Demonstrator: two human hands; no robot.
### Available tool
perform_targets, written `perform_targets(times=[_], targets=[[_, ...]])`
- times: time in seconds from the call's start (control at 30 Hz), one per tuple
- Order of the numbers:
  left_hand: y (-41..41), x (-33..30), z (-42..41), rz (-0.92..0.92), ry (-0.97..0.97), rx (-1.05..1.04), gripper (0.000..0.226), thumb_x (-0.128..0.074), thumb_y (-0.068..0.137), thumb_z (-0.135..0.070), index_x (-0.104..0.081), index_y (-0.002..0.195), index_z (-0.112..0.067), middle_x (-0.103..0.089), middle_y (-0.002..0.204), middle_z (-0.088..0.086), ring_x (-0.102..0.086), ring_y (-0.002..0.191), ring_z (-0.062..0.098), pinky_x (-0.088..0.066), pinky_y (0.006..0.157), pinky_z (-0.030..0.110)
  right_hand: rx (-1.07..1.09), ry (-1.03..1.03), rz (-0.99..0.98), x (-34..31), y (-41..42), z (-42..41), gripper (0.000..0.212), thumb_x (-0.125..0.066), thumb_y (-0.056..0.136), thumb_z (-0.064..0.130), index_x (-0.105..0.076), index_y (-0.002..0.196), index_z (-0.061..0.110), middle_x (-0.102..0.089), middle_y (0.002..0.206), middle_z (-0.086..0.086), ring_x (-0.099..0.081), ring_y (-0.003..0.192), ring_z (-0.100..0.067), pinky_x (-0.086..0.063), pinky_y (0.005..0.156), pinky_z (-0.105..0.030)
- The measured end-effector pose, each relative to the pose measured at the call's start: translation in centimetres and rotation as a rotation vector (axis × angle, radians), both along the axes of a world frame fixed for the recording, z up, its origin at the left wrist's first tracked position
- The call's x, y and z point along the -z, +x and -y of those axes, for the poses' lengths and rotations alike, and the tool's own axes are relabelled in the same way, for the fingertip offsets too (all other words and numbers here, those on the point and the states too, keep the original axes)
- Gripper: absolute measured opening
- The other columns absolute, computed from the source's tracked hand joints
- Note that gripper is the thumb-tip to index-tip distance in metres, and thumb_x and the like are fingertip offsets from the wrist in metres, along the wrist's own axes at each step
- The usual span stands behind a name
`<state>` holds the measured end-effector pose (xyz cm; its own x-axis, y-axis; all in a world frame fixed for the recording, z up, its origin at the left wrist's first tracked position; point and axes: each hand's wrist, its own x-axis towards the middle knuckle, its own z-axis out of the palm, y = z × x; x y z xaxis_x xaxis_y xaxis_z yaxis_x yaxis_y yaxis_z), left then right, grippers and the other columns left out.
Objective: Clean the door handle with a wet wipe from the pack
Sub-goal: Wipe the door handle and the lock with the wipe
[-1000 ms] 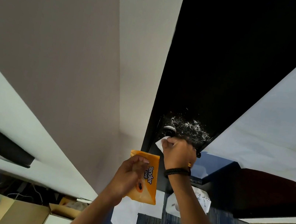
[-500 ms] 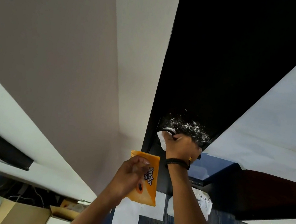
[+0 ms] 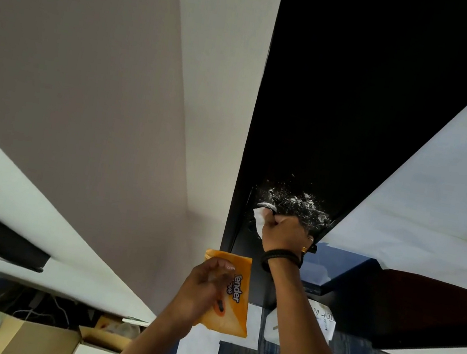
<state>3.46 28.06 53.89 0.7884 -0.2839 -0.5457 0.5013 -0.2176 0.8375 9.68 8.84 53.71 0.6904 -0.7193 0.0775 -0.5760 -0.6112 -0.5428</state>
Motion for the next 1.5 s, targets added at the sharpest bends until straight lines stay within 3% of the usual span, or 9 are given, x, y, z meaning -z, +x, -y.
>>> perform_targets(times=[0.13,0.4,0.53,0.7,0.8,1.0,1.13,1.37,1.5], targets=[[0.0,0.0,0.0,0.008,-0.016,-0.014,0.010,-0.062,0.104,-0.032,-0.068,0.110,-0.036,-0.076,0.115,-0.006,-0.079,0.091,0.023,-0.064,0.064,0.025,-0.054,-0.083,-0.015,-1.9,0.2,-0.3,0.045,-0.064,0.092,0.059,-0.077,0.071,0.021,-0.065,0.058,0.001,-0.064,0.059,-0.022,-0.048,0.062,-0.029],[-0.2,-1.0,0.4,0.090,-0.057,0.004,0.014,-0.059,0.105,-0.031,-0.054,0.112,-0.042,-0.070,0.112,-0.010,-0.074,0.092,0.014,-0.062,0.068,0.024,-0.102,-0.177,0.077,-1.7,-0.7,-0.1,0.047,-0.068,0.090,0.058,-0.074,0.064,0.020,-0.058,0.049,0.005,-0.051,0.046,-0.014,-0.032,0.048,-0.021],[0.1,-1.0,0.1,0.147,-0.066,0.028,0.024,-0.064,0.102,-0.034,-0.049,0.121,-0.040,-0.069,0.121,-0.003,-0.075,0.101,0.019,-0.067,0.078,0.035,-0.101,-0.173,0.071,-1.3,-0.9,-0.5,0.046,-0.061,0.095,0.057,-0.077,0.073,0.019,-0.068,0.061,0.000,-0.064,0.058,-0.022,-0.054,0.061,-0.032],[0.1,-1.0,-0.1,0.183,-0.067,0.071,0.039,-0.068,0.100,-0.033,-0.044,0.130,-0.038,-0.066,0.124,-0.002,-0.075,0.100,0.020,-0.067,0.074,0.030,-0.191,-0.203,0.139,-1.0,-1.2,0.0,0.033,-0.067,0.095,0.049,-0.081,0.081,0.022,-0.071,0.063,0.001,-0.066,0.059,-0.020,-0.044,0.060,-0.024],[0.0,-1.2,0.2,0.215,-0.077,0.094,0.040,-0.070,0.099,-0.028,-0.043,0.129,-0.038,-0.064,0.123,-0.003,-0.074,0.100,0.020,-0.064,0.068,0.024,-0.191,-0.159,0.208,-0.4,-1.7,0.2,0.023,-0.072,0.092,0.045,-0.083,0.086,0.025,-0.074,0.066,0.003,-0.068,0.059,-0.019,-0.051,0.059,-0.026],[-0.3,-1.3,-0.2,0.219,-0.055,0.094,0.043,-0.069,0.100,-0.027,-0.040,0.128,-0.040,-0.062,0.122,-0.008,-0.072,0.099,0.016,-0.063,0.066,0.020,-0.048,0.203,0.506,0.4,-2.3,0.3,0.020,-0.072,0.096,0.033,-0.081,0.086,0.019,-0.072,0.068,0.007,-0.068,0.062,-0.012,-0.057,0.055,-0.032],[-0.2,-1.4,-0.8,0.199,-0.047,0.094,0.042,-0.067,0.101,-0.023,-0.037,0.129,-0.034,-0.060,0.120,-0.007,-0.072,0.092,0.013,-0.061,0.061,0.019,0.101,0.423,0.775,-0.7,-4.5,-0.7,0.010,-0.073,0.095,0.020,-0.076,0.102,0.013,-0.075,0.083,0.002,-0.075,0.080,-0.016,-0.061,0.067,-0.027],[-0.3,-1.5,-1.3,0.154,-0.036,0.075,0.070,-0.070,0.097,-0.031,-0.015,0.139,-0.037,-0.059,0.119,-0.009,-0.071,0.100,0.011,-0.062,0.066,0.018,-0.243,0.053,0.835,-3.7,-2.6,-0.7,0.011,-0.076,0.092,0.009,-0.072,0.102,0.004,-0.065,0.107,-0.006,-0.067,0.091,-0.015,-0.056,0.077,-0.021],[-0.9,-1.0,-1.2,0.132,-0.027,0.108,0.072,-0.073,0.095,-0.030,-0.016,0.139,-0.034,-0.067,0.116,0.002,-0.077,0.097,0.019,-0.068,0.080,0.034,-0.293,-0.042,0.735,-3.5,1.3,-0.6,0.013,-0.076,0.093,0.013,-0.074,0.100,0.002,-0.062,0.112,-0.009,-0.065,0.096,-0.016,-0.058,0.084,-0.026]])
